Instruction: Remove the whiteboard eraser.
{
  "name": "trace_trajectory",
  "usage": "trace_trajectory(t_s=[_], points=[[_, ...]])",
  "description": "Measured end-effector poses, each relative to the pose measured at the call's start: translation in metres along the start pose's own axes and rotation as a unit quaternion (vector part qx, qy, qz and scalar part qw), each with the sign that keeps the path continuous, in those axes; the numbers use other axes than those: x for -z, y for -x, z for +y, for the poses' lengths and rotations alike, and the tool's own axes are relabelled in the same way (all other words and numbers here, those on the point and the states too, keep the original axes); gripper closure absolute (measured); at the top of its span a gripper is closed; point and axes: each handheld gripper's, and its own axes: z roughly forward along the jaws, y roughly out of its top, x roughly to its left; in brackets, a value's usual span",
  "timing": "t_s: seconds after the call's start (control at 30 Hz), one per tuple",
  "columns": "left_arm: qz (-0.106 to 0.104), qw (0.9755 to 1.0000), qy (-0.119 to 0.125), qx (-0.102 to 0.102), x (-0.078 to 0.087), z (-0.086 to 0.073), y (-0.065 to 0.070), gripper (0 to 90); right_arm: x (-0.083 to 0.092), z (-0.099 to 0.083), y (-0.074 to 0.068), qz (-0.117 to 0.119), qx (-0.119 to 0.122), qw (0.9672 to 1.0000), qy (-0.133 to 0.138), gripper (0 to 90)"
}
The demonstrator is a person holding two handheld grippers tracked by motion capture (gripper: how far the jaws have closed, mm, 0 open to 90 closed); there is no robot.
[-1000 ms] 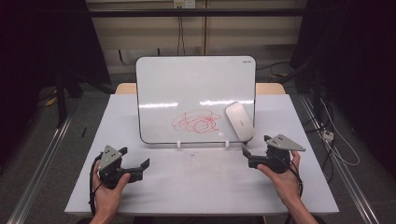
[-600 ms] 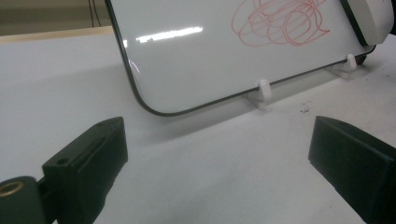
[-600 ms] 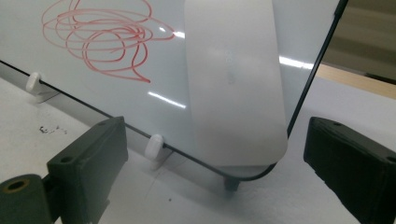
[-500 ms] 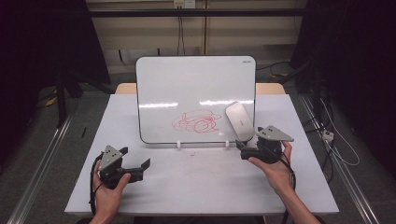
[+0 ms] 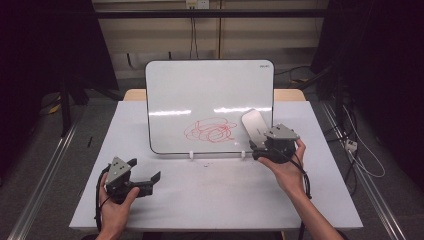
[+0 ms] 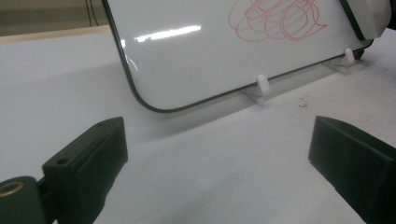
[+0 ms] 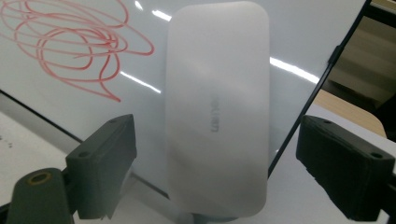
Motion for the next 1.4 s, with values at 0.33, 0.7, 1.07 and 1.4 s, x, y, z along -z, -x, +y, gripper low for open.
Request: trace_trajectory(t_s=[0.33, 0.7, 1.07, 1.4], points=[[-0.004, 1.0000, 0.000, 0.007, -0.001, -0.001, -0.003, 4.7, -0.019, 0.006, 0.000, -0.007, 0.018, 0.9996, -0.021, 18.8], [-0.006, 1.0000, -0.002, 0.005, -0.002, 0.000, -0.003, 4.7, -0.031, 0.008, -0.005, -0.029, 0.033, 0.9985, -0.033, 26.1], [-0.005, 1.0000, -0.001, 0.005, -0.001, 0.000, -0.001, 4.7, -0.037, 0.008, -0.008, -0.038, 0.036, 0.9978, -0.042, 30.2], [-0.005, 1.0000, -0.001, 0.003, -0.002, 0.001, 0.000, 4.7, -0.036, 0.011, -0.004, -0.024, 0.019, 0.9983, -0.049, 31.3]])
